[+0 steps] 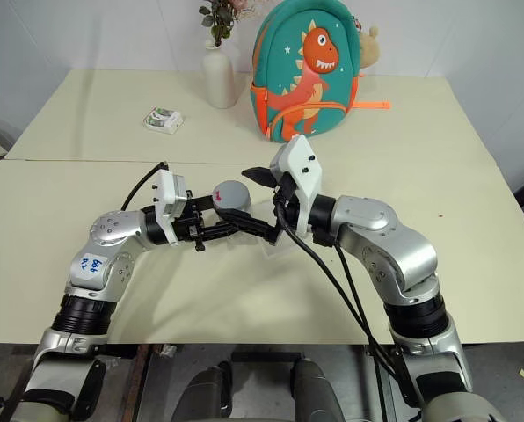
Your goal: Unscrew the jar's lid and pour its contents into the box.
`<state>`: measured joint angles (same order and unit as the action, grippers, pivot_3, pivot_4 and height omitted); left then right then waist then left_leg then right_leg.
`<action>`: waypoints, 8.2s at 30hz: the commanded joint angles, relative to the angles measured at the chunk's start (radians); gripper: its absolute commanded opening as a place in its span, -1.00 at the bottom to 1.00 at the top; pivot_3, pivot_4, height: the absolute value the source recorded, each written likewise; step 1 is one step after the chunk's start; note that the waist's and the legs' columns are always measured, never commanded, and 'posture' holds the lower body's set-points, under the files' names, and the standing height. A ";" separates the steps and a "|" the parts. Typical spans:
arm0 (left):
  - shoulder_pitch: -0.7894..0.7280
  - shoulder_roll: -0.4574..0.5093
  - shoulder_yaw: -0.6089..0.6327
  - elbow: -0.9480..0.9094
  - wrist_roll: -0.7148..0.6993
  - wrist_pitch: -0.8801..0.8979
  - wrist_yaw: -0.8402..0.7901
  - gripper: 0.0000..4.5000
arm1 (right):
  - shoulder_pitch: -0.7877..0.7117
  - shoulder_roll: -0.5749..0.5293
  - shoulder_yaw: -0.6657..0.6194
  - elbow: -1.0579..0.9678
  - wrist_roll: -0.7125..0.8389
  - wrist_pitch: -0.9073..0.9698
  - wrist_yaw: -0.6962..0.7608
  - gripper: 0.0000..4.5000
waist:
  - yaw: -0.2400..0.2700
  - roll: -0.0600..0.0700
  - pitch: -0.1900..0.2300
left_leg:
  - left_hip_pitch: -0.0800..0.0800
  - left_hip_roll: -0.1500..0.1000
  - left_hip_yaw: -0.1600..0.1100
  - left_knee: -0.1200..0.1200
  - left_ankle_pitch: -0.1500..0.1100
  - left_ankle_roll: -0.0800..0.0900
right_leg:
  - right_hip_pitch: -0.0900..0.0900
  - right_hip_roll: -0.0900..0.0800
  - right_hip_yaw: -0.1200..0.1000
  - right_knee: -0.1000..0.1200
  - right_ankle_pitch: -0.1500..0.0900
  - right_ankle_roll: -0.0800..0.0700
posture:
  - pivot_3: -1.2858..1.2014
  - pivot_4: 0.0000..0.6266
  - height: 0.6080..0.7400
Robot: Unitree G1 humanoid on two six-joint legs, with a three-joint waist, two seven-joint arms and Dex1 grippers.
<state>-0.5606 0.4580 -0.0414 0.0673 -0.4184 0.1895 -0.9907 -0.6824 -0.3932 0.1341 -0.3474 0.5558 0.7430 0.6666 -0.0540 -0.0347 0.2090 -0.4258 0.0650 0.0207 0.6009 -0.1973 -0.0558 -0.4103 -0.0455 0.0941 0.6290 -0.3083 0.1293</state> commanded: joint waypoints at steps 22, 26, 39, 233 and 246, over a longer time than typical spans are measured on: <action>-0.005 -0.022 0.008 -0.029 0.004 -0.012 -0.004 -0.11 | -0.032 0.039 -0.006 0.038 -0.003 -0.050 0.048 0.13 | 0.000 0.000 0.000 | 0.000 0.000 0.000 0.000 0.000 0.000 | 0.000 0.000 0.000 0.001 0.000 0.000 | 0.03 -0.52 1.00; -0.020 -0.026 0.008 -0.027 -0.026 0.006 -0.038 -0.11 | -0.051 0.014 -0.014 0.054 0.021 -0.068 0.125 0.13 | 0.000 0.000 0.000 | 0.000 0.000 0.000 0.001 0.000 0.000 | 0.000 0.000 0.000 0.001 0.000 0.000 | 0.03 -0.52 1.00; -0.107 0.015 -0.035 0.089 -0.039 -0.056 -0.340 -0.11 | -0.163 -0.151 0.041 0.271 0.014 -0.257 0.676 0.13 | -0.004 0.000 0.000 | 0.000 0.000 0.000 0.003 0.000 0.000 | 0.000 0.002 0.001 0.002 0.000 0.001 | 0.03 -0.52 1.00; 0.001 -0.034 0.030 -0.040 -0.066 0.072 -0.117 -0.11 | -0.217 0.007 0.022 0.250 0.012 0.040 0.275 0.99 | -0.003 0.001 0.000 | -0.001 0.001 0.007 0.005 -0.002 0.002 | -0.003 0.002 0.007 0.001 0.001 0.002 | 0.03 -0.52 1.00; -0.003 -0.036 0.029 -0.034 -0.067 0.070 -0.120 -0.11 | -0.192 -0.082 -0.027 0.296 -0.008 0.011 0.290 0.99 | -0.002 0.001 0.000 | -0.001 0.001 0.007 0.005 -0.002 0.002 | -0.003 0.002 0.007 0.001 0.001 0.002 | 0.03 -0.52 1.00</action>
<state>-0.5560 0.4224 -0.0190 0.0583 -0.4669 0.2720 -1.0940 -0.8801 -0.4396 0.1716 -0.0673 0.5632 0.7746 0.9690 -0.0560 -0.0340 0.2094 -0.4267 0.0663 0.0273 0.6054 -0.1995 -0.0542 -0.4134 -0.0435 0.1013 0.6301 -0.3070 0.1317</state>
